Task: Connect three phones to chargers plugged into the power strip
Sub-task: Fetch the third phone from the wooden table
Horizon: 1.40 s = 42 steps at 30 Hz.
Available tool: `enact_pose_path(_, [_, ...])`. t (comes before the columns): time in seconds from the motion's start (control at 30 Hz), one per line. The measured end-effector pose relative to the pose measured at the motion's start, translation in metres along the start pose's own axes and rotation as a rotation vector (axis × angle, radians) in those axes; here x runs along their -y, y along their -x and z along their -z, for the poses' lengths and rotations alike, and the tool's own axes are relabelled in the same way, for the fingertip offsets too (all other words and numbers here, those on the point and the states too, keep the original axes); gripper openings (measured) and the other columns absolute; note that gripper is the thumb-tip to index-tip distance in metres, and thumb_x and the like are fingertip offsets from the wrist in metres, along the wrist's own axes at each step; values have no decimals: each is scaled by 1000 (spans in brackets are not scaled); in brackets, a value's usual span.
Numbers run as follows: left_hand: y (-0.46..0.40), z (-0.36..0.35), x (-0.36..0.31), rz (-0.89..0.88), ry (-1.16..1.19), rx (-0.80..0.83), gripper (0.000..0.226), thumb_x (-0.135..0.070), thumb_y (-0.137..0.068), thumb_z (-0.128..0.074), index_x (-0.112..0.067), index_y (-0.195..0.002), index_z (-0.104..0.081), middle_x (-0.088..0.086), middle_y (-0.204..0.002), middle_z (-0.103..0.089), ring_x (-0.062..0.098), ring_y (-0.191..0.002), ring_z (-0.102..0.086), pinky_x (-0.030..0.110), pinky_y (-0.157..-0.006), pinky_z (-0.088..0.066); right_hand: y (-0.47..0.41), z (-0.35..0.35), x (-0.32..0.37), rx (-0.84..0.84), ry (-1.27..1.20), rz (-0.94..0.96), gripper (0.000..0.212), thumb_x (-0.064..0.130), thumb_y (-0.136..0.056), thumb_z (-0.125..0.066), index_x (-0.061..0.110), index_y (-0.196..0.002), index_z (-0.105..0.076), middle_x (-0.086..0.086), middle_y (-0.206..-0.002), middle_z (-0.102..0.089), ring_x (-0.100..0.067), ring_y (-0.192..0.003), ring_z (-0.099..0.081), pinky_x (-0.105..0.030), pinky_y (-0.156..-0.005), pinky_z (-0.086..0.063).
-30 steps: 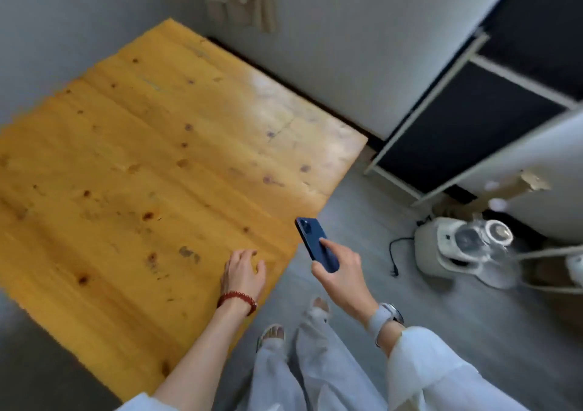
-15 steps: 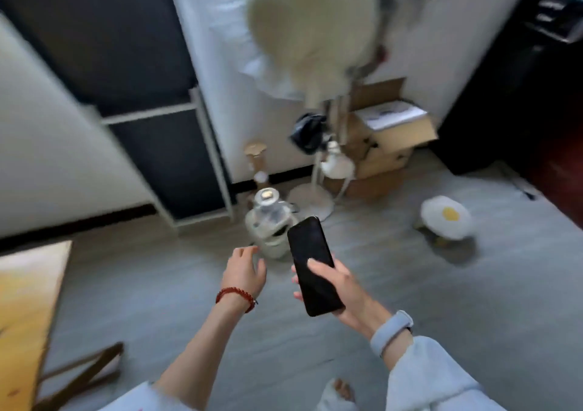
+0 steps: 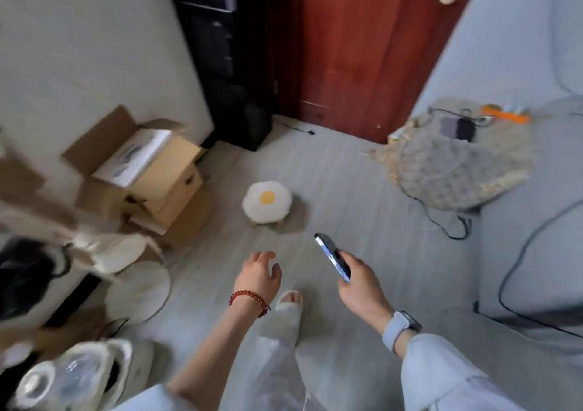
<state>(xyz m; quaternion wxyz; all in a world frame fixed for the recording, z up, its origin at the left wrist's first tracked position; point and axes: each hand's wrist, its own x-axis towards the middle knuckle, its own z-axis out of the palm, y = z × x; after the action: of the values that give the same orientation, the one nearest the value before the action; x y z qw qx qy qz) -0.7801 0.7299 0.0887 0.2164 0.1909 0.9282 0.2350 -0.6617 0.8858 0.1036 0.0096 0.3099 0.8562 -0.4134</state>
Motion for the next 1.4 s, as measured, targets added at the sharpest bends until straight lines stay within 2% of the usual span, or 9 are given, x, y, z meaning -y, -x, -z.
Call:
enact_pose_path(0.13, [-101, -16, -58, -118, -21, 113, 33, -24, -90, -45, -15, -122, -51, 9, -130, -51, 29, -118, -49, 36, -96, -43, -76, 50, -18, -97, 29, -102, 53, -7, -71, -43, 12, -120, -53, -17, -105, -65, -40, -94, -58, -42, -77, -50])
enact_pose_path(0.33, [-249, -22, -157, -291, -160, 193, 34, -23, -88, -45, -14, -120, -54, 11, -126, -55, 29, -117, -48, 37, -98, -41, -187, 128, -35, -144, -28, -241, 53, -1, -79, -45, 15, -129, -46, -14, -116, -61, -33, -102, -56, -34, -82, -47])
enact_pose_path(0.47, [-315, -44, -254, -377, -173, 290, 36, -25, -90, -43, -16, -124, -48, 10, -132, -50, 28, -122, -44, 39, -102, -37, -237, 181, -60, -210, -113, -314, 50, 1, -82, -49, 14, -130, -45, -11, -114, -62, -24, -93, -59, -28, -76, -47])
enact_pose_path(0.67, [-405, -108, -392, -500, -192, 368, 36, -26, -91, -41, -14, -124, -48, 11, -130, -50, 27, -121, -44, 43, -101, -39, -324, 271, -141, -321, -213, -423, 47, -3, -82, -46, 11, -126, -49, -13, -107, -62, -27, -90, -57, -32, -74, -45])
enact_pose_path(0.93, [-514, -214, -550, -355, -156, 468, 36, -23, -91, -42, -13, -125, -48, 11, -134, -47, 26, -122, -45, 41, -103, -39, -448, 404, -270, -349, -347, -544, 38, 7, -83, -49, 16, -119, -51, -10, -98, -61, -23, -80, -56, -30, -64, -43])
enact_pose_path(1.07, [-553, -255, -604, -287, -114, 513, 34, -23, -90, -44, -14, -122, -52, 11, -130, -51, 26, -119, -48, 37, -100, -41, -511, 457, -315, -325, -458, -616, 26, 24, -86, -56, 21, -112, -54, -5, -92, -62, -24, -85, -59, -36, -76, -46])
enact_pose_path(1.27, [-621, -298, -645, -257, -141, 550, 34, -21, -90, -45, -13, -122, -52, 12, -131, -51, 26, -118, -49, 35, -99, -41, -586, 493, -370, -340, -570, -693, 29, 35, -94, -44, 9, -98, -56, 4, -57, -42, -14, -52, -38, -32, -55, -31])
enact_pose_path(1.33, [-651, -316, -661, -269, -160, 567, 35, -21, -90, -44, -12, -123, -51, 12, -132, -49, 27, -120, -48, 37, -101, -40, -615, 500, -397, -344, -513, -733, 27, 33, -95, -41, 13, -103, -56, 4, -57, -42, -13, -51, -38, -27, -53, -29])
enact_pose_path(1.4, [-681, -338, -673, -279, -186, 590, 36, -21, -90, -43, -12, -125, -48, 12, -135, -47, 26, -122, -45, 39, -103, -40, -645, 503, -427, -333, -468, -777, 36, 34, -93, -44, 18, -124, -50, -1, -71, -46, -16, -64, -40, -28, -60, -34])
